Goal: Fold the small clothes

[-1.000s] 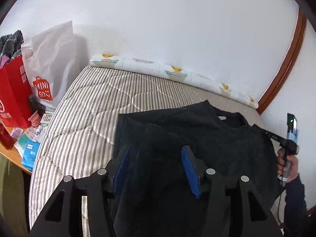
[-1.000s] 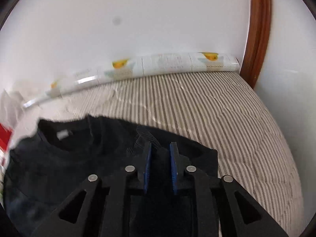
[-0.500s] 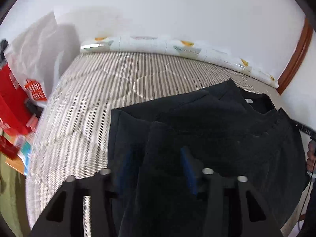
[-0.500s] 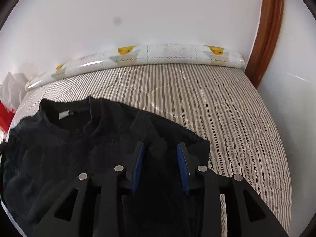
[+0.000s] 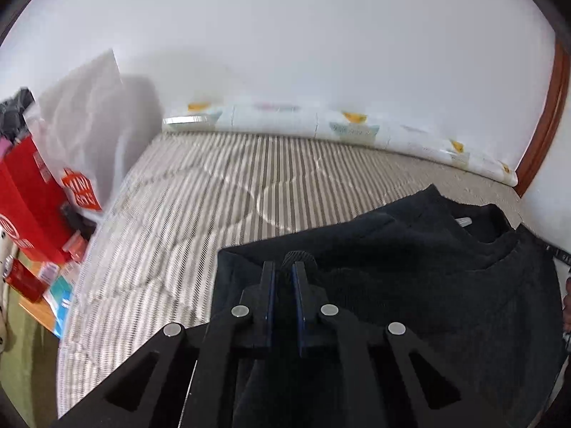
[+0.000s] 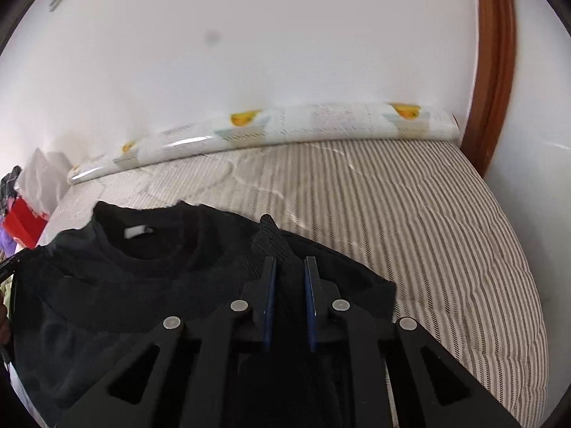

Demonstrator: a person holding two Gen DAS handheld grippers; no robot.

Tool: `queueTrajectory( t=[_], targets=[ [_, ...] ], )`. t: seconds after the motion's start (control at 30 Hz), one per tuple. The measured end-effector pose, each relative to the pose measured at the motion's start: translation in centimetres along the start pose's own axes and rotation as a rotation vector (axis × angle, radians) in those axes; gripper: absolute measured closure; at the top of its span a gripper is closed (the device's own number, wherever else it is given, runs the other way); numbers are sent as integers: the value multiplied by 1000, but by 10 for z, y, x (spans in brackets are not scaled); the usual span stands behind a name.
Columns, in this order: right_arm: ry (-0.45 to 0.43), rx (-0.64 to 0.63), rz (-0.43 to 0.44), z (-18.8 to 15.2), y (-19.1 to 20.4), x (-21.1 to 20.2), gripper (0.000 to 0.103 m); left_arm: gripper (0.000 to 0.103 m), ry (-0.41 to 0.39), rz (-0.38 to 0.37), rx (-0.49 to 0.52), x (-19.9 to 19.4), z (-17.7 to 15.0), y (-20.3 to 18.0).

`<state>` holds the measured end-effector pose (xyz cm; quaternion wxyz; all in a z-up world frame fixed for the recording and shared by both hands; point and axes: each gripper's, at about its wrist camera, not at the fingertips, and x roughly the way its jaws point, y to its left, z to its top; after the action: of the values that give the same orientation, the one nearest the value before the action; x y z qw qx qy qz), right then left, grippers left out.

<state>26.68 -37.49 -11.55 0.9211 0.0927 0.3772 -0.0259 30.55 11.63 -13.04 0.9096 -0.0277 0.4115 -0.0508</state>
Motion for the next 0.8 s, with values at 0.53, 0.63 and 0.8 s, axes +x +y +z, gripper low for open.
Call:
queueTrajectory(
  t=[0.53, 0.63, 0.8],
  targets=[
    [49, -46, -92, -6, 11, -17, 69, 88, 81, 33, -23, 8, -5, 0],
    [39, -55, -107, -14, 17, -33, 60, 88, 78, 30, -19, -4, -9, -1],
    [22, -63, -94, -29, 31, -61, 56, 72, 75, -23, -45, -31, -23, 2]
  ],
)
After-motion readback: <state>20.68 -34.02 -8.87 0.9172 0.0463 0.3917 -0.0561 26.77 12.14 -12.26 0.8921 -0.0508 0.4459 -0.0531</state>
